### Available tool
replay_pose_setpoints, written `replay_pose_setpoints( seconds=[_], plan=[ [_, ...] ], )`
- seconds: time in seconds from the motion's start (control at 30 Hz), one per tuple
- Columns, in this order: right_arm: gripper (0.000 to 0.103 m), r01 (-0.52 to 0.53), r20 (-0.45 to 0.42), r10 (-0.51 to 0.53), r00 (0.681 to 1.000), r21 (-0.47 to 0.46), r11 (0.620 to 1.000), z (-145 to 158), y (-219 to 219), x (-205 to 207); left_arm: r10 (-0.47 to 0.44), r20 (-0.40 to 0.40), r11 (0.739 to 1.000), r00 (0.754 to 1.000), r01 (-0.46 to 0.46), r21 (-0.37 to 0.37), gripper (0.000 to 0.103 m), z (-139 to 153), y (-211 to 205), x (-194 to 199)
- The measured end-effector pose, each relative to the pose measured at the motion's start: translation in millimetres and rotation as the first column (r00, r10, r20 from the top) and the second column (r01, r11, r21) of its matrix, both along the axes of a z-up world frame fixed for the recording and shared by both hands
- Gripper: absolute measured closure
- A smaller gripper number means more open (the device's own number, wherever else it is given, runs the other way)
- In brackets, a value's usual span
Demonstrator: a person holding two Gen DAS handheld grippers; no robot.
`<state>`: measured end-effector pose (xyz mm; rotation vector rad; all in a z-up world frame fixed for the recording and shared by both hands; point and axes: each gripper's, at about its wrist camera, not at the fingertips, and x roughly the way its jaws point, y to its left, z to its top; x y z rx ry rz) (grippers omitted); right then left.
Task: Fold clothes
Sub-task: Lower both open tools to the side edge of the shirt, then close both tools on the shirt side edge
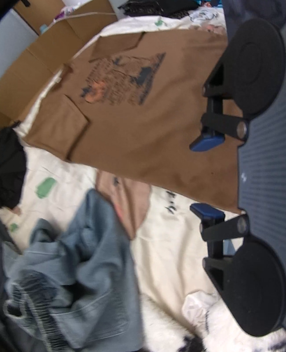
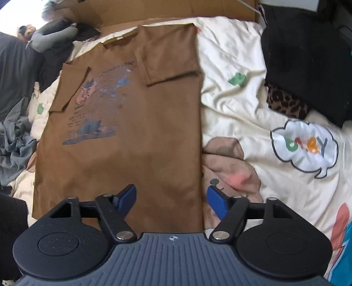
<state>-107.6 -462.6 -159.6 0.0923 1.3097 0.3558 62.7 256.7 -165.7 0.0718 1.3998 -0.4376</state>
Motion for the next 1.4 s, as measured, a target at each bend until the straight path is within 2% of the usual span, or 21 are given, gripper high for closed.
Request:
replay_pose_setpoints(
  seconds=[0.07, 0.13, 0.23, 0.4, 0.57, 0.63, 0.73, 0.83, 1.03, 1.1, 1.13, 1.23, 1.4],
  plan=[
    [0.037, 0.000, -0.022, -0.001, 1.000, -0.006, 1.000, -9, -2, 0, 0.015, -0.032, 1.000, 0.999, -0.014, 0.019, 0.055, -17, 5, -1],
    [0.041, -0.012, -0.045, 0.011, 0.999, -0.017, 1.000, -20, -2, -1, 0.027, -0.051, 0.999, 0.998, -0.026, 0.031, 0.064, -31, 11, -3],
    [0.051, -0.021, -0.090, 0.017, 0.996, -0.045, 0.999, -38, -4, -3, 0.051, -0.085, 0.998, 0.995, -0.046, 0.050, 0.069, -50, 20, -4],
    [0.051, -0.014, -0.143, 0.002, 0.990, -0.082, 0.997, -64, -8, -8, 0.087, -0.114, 0.993, 0.990, -0.076, 0.090, 0.070, -75, 32, -10],
    [0.060, -0.010, -0.202, -0.005, 0.979, -0.070, 0.998, -85, -5, -9, 0.097, -0.150, 0.992, 0.984, -0.082, 0.098, 0.070, -94, 37, -13],
    [0.060, -0.010, -0.214, -0.006, 0.977, -0.075, 0.997, -91, -2, -9, 0.103, -0.164, 0.992, 0.981, -0.089, 0.091, 0.070, -100, 39, -13],
    [0.060, -0.007, -0.224, -0.013, 0.974, -0.090, 0.996, -98, 0, -9, 0.092, -0.165, 0.991, 0.982, -0.073, 0.116, 0.071, -105, 39, -15],
    [0.060, -0.005, -0.238, -0.017, 0.971, -0.095, 0.995, -104, 0, -11, 0.113, -0.190, 0.990, 0.975, -0.094, 0.107, 0.073, -111, 45, -16],
    [0.060, -0.004, -0.276, -0.026, 0.961, -0.109, 0.994, -118, -4, -21, 0.104, -0.191, 0.993, 0.976, -0.091, 0.076, 0.075, -111, 49, -20],
    [0.069, -0.005, -0.290, -0.027, 0.957, -0.107, 0.994, -121, -6, -26, 0.104, -0.194, 0.993, 0.976, -0.093, 0.068, 0.075, -112, 51, -21],
    [0.074, -0.009, -0.299, -0.023, 0.954, -0.105, 0.994, -122, -7, -28, 0.107, -0.194, 0.993, 0.975, -0.096, 0.067, 0.077, -111, 53, -20],
    [0.074, -0.043, -0.323, 0.002, 0.947, -0.121, 0.992, -126, -7, -34, 0.125, -0.202, 0.992, 0.971, -0.117, 0.054, 0.090, -110, 59, -20],
    [0.075, -0.035, -0.330, -0.009, 0.944, -0.129, 0.991, -130, -9, -38, 0.110, -0.199, 0.994, 0.974, -0.105, 0.035, 0.094, -104, 64, -24]
  ],
)
